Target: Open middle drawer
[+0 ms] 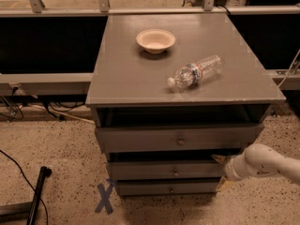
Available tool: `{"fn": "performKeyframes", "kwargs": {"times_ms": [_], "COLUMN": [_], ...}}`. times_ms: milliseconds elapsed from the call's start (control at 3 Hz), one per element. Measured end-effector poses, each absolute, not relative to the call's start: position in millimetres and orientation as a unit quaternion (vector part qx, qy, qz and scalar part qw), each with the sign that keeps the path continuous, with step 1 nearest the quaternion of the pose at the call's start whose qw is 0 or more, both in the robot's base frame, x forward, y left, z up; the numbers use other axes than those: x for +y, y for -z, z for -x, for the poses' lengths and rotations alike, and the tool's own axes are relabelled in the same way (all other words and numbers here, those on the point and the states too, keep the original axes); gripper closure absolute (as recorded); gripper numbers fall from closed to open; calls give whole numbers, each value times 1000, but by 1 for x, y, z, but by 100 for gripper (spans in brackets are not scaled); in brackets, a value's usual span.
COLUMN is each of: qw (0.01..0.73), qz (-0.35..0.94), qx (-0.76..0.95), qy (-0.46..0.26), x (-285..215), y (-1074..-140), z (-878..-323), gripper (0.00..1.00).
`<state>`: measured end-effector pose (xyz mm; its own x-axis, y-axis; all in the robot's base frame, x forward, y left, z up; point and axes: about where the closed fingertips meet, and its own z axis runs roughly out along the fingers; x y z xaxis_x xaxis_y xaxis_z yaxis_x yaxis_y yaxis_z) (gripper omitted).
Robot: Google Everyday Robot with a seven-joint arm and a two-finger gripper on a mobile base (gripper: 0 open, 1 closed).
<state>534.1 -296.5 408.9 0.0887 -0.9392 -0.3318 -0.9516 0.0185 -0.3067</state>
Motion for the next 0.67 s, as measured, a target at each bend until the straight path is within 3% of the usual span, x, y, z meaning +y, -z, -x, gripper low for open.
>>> {"fn": "performKeyframes", "kwargs": {"times_ms": [667], "qw": [231], "qz": [712], "qx": [663], "qy": [-20], "x": [-293], "y": [-410], "z": [-532], "gripper": [65]}}
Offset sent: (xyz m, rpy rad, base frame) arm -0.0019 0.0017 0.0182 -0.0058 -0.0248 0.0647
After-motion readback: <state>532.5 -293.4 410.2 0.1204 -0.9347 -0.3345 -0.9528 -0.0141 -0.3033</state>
